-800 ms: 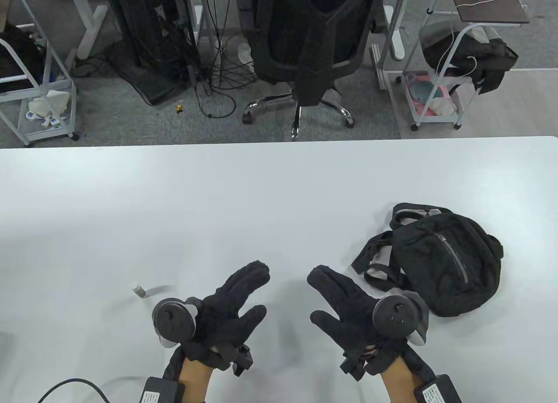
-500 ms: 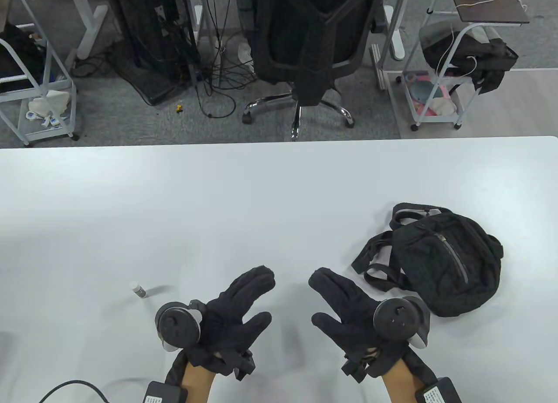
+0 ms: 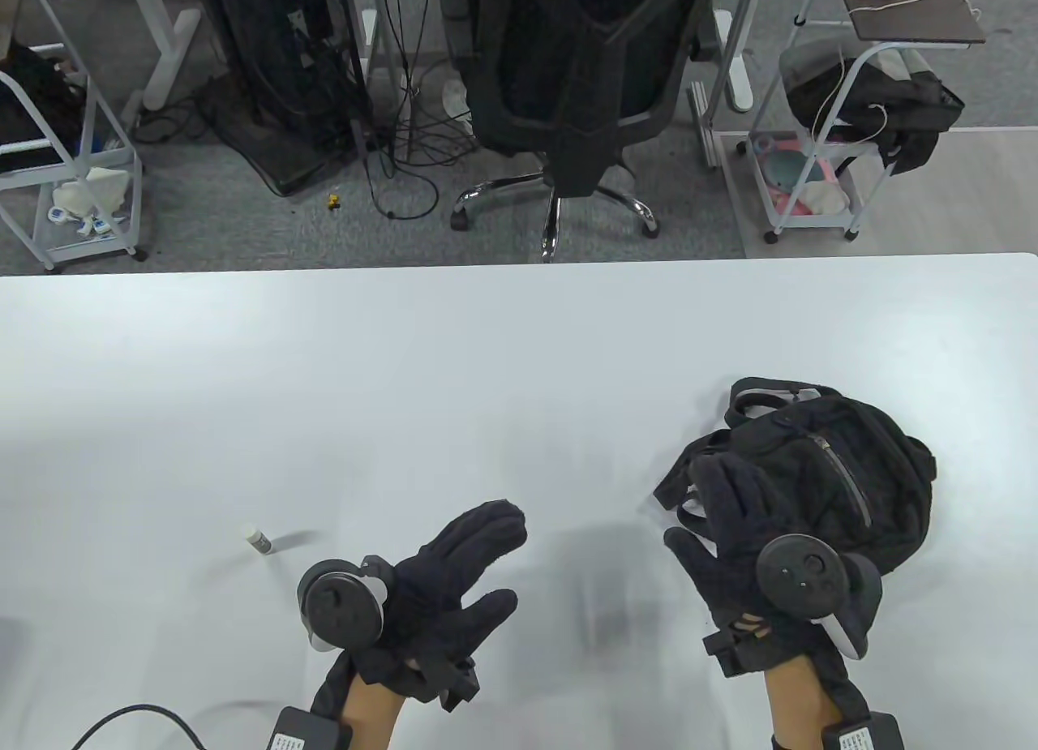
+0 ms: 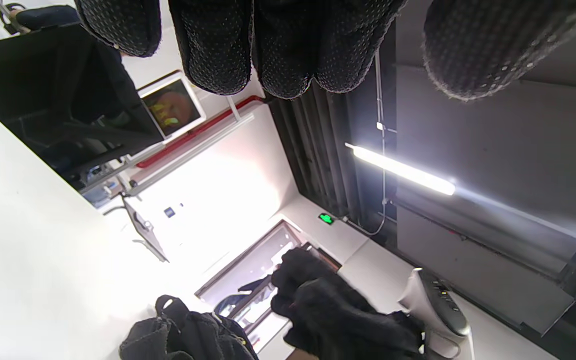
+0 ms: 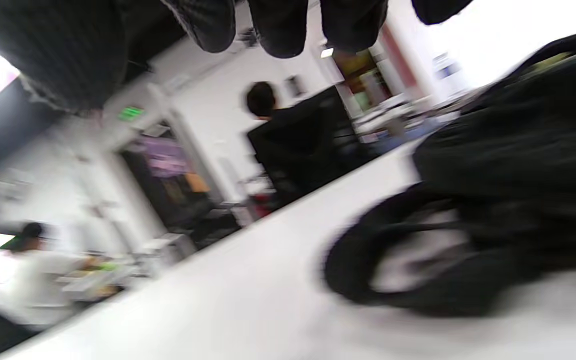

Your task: Apply lubricant on backpack

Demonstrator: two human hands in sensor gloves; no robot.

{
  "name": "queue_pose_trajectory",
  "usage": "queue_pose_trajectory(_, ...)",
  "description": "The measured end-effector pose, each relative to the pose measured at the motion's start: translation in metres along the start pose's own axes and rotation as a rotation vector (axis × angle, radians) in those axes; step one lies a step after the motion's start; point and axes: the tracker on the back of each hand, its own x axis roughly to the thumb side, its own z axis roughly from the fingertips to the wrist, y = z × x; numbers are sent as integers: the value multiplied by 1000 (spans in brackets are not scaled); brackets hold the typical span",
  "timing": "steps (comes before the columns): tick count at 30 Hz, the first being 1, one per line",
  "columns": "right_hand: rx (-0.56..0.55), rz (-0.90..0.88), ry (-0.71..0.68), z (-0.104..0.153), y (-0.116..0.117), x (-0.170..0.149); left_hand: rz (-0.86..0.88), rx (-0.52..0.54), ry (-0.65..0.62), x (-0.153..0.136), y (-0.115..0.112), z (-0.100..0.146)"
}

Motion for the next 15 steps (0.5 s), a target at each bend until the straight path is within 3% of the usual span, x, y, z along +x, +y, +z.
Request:
queue_pose_trajectory(3, -11, 118, 203, -9, 8, -25, -2, 0, 3, 0, 1, 0)
queue_pose_trajectory(6, 55, 167, 380, -15, 21, -50, 7, 0, 9, -1, 1, 0)
queue_pose_trajectory(15, 161, 293, 528, -22, 56, -72, 17, -5, 26, -3, 0, 0)
